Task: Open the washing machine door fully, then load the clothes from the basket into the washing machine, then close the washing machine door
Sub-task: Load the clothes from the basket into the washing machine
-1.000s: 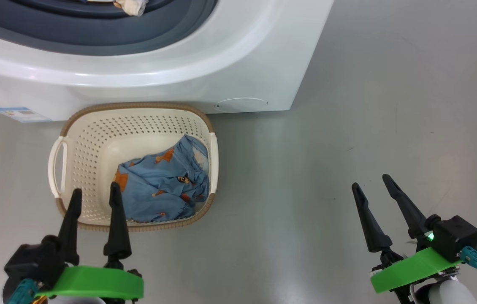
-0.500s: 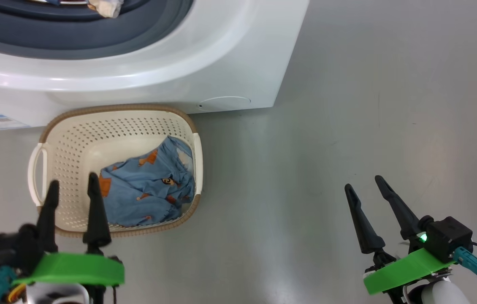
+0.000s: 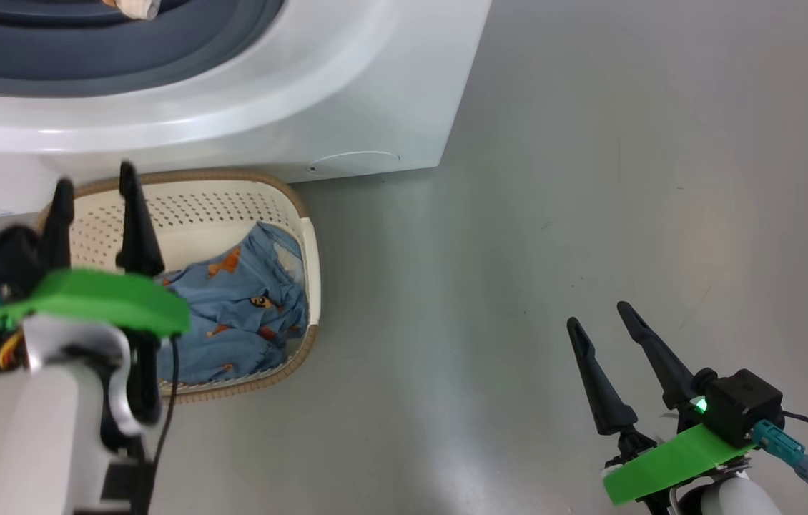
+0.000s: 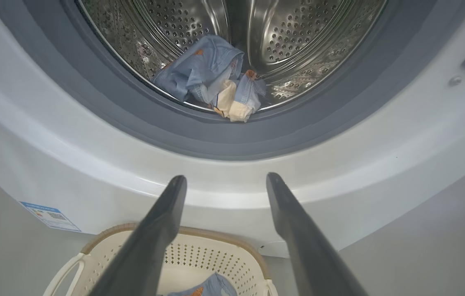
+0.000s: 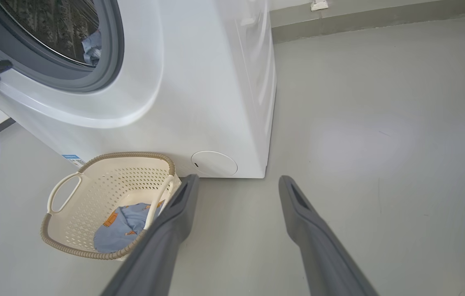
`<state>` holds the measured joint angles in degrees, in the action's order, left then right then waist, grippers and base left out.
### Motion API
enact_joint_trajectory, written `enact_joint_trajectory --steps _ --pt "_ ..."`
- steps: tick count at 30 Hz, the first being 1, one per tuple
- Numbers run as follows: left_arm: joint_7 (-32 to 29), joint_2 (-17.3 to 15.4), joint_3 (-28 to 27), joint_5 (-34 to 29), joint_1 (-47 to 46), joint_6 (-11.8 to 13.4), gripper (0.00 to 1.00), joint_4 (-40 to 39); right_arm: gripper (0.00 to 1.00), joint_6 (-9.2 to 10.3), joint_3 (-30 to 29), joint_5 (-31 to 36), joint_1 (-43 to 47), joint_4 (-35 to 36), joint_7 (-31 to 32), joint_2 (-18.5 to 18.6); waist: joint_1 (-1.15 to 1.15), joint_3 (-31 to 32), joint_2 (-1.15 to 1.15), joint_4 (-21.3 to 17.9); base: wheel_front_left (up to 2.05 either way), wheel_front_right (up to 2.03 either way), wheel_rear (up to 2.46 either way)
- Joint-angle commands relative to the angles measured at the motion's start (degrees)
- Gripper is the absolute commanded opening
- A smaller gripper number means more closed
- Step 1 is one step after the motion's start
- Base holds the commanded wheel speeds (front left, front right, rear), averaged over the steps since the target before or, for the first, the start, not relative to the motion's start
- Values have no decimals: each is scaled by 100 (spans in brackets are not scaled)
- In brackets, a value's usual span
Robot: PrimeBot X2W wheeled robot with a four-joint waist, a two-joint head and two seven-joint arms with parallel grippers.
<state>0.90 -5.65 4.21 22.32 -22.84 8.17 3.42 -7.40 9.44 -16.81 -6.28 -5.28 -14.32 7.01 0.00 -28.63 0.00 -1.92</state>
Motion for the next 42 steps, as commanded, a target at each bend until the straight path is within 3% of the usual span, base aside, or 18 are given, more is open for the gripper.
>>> enact_joint_trajectory --steps 1,12,19,26,32,42 --pt "-28 -160 -145 -15 -276 -47 100 12 100 -9 165 2 13 105 -68 42 0 -10 0 -28 0 0 0" --pt "-218 -328 -29 -23 -2333 -250 100 2241 100 -9 300 -32 160 71 -68 197 0 14 0 -141 0 0 0" --pt "-143 -258 47 116 -3333 -549 100 3750 100 -9 428 -61 258 38 -68 309 0 8 0 -320 0 0 0" --pt "197 -410 227 -22 -4228 -808 100 5075 100 -9 421 -47 407 65 -68 391 0 -117 0 -529 0 0 0" --pt "515 -546 368 -116 -4634 -1040 100 5798 100 -9 373 -18 537 128 -68 459 0 -309 0 -600 0 0 0" --pt "905 -670 427 -104 -5061 -1181 100 6491 100 -9 274 10 586 245 -68 465 0 -567 0 -687 0 0 0"
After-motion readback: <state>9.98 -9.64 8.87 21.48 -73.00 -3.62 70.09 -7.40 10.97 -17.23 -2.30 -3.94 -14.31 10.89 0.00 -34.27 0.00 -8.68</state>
